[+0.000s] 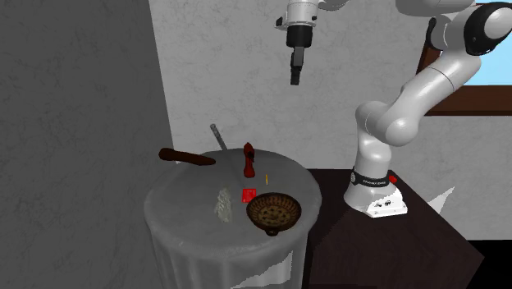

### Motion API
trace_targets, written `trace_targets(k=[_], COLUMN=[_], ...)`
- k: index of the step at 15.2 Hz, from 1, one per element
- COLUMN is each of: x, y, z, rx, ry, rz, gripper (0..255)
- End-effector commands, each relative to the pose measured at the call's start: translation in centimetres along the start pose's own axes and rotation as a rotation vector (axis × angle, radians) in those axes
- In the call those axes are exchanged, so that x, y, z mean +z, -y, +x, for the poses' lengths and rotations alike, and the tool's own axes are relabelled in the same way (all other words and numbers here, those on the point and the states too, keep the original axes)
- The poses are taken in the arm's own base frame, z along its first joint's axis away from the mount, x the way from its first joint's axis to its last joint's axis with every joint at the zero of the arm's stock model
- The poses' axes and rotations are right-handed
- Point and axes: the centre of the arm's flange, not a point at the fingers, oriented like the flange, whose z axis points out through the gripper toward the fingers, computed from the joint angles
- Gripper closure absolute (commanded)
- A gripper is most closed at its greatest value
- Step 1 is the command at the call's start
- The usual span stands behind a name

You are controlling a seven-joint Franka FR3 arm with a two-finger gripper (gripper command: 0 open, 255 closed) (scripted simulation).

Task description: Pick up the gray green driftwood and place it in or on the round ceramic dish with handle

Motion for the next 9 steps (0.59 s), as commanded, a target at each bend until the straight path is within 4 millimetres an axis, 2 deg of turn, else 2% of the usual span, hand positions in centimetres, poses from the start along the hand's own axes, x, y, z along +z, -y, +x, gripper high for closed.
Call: trace_targets(k=[1,9], x=[0.0,9.9], y=[0.0,3.1], z=[0.0,0.8], rx=[0.000,0.291], ry=[0.000,-0.092], rz=[0.000,0.021], gripper=[0,0])
